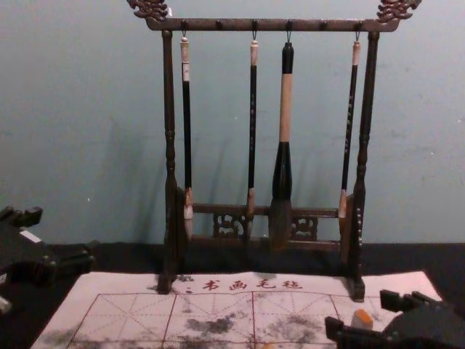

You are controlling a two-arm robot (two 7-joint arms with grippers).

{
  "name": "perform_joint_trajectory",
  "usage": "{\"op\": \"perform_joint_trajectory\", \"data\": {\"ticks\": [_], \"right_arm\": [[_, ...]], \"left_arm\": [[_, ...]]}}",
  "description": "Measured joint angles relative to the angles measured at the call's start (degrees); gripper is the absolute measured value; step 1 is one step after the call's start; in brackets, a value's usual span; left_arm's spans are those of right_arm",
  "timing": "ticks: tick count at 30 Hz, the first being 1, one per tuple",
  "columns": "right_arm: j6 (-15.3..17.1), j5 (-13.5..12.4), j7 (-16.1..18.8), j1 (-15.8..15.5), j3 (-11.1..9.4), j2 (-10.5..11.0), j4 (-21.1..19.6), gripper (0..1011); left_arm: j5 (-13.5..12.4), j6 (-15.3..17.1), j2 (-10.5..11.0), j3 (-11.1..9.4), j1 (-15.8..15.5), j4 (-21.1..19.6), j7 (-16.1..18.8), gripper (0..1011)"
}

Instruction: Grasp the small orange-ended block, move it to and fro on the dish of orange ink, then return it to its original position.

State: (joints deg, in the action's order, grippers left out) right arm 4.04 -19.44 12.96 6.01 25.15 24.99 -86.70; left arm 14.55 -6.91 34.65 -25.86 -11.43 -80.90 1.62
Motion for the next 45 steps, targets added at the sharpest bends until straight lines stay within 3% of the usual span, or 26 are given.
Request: {"op": "perform_joint_trajectory", "data": {"ticks": [24,39,45], "right_arm": [[2.04,2.71,1.68,-1.46,-1.76,-2.6,-0.36,1002],[2.13,3.42,2.09,-1.7,-2.27,-2.86,-0.45,1002],[2.11,3.35,2.07,-1.68,-2.23,-2.84,-0.45,926]], "left_arm": [[0.0,0.0,0.0,0.0,0.0,0.0,0.0,1001],[0.0,0.0,0.0,0.0,0.0,0.0,0.0,1001],[0.0,0.0,0.0,0.0,0.0,0.0,0.0,1001]]}}
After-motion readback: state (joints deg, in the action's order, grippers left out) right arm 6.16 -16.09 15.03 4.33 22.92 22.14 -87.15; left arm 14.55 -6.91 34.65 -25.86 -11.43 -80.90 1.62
